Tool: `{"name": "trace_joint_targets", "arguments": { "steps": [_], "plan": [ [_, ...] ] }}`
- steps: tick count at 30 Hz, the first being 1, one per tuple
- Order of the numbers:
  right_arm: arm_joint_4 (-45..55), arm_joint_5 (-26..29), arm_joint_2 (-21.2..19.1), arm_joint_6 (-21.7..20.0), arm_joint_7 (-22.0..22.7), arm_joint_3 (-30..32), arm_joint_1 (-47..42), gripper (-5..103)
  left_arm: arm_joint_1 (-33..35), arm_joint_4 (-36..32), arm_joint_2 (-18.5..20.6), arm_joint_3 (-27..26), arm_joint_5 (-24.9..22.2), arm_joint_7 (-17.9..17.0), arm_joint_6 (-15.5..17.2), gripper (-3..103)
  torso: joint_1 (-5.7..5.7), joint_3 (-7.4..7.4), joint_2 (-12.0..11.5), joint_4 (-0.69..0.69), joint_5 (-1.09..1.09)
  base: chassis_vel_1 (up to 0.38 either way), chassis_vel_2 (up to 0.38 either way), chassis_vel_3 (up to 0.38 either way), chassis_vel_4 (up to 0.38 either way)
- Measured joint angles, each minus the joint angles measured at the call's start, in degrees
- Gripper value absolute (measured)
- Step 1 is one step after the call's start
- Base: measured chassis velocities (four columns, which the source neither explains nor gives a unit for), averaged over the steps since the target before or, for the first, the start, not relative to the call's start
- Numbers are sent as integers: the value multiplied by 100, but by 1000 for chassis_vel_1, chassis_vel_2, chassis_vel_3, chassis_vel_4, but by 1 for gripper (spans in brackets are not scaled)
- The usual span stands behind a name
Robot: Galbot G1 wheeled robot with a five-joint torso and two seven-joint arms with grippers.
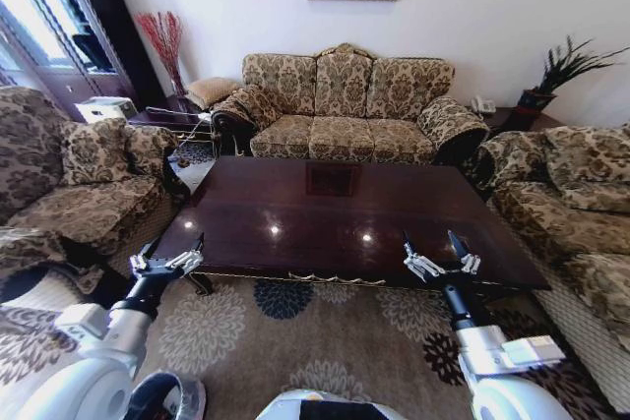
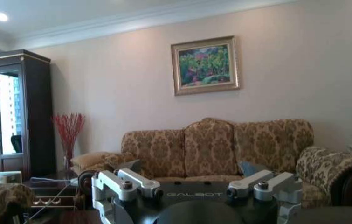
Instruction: Move to the front of the table and place the trash on the table into the trash bin.
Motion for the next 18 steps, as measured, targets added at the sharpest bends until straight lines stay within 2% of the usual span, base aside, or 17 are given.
{"name": "trace_joint_targets", "arguments": {
  "steps": [18],
  "plan": [
    [0,3,0,-1,2,0,0,100,0,0,1,-1,0,0,0,100,0,0,0,0,0,0,0,0,0]
  ]
}}
